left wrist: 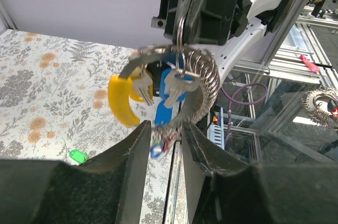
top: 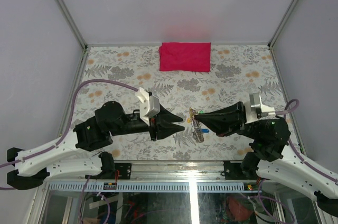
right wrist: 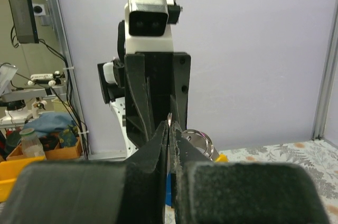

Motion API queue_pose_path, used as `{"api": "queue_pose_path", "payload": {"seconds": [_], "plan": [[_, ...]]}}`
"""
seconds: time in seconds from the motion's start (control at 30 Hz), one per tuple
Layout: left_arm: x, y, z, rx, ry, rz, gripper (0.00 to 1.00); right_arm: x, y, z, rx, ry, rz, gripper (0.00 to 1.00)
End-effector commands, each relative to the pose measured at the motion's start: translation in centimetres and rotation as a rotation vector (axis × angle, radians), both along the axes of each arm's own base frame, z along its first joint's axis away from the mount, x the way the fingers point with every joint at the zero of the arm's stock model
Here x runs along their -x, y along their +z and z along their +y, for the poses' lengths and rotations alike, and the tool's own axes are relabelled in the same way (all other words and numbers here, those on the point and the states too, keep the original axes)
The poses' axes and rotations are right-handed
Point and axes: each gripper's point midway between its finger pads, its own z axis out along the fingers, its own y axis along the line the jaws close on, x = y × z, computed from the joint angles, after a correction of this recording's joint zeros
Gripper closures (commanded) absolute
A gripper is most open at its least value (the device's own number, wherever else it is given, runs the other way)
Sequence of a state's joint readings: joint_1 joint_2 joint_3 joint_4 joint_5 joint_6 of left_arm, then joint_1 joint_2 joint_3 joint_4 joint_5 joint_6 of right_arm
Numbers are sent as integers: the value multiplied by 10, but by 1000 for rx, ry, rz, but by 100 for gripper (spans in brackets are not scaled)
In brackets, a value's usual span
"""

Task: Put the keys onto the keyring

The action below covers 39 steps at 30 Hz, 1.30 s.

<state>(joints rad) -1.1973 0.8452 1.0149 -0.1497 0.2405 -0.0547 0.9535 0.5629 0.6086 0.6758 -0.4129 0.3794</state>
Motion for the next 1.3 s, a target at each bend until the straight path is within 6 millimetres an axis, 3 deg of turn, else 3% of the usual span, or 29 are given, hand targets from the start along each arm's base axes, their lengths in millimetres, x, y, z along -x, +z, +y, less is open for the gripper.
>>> {"api": "queue_pose_path", "payload": {"seconds": [0.0, 0.2, 0.73, 1.0, 1.27], "plan": [[1, 56, 9, 176, 17, -73, 67, 8, 24, -8, -34, -3, -81, 100], [8, 67, 6, 219, -29, -80, 64, 9, 20, -4, -9, 9, -87, 100], [5, 68, -2, 227, -31, -84, 63, 15, 16, 1, 26, 54, -102, 100], [8, 63, -8, 204, -57, -83, 76, 14, 15, 2, 26, 55, -100, 100], [8, 53, -11, 174, -63, -72, 98, 15, 18, 1, 18, 50, -104, 100]]}}
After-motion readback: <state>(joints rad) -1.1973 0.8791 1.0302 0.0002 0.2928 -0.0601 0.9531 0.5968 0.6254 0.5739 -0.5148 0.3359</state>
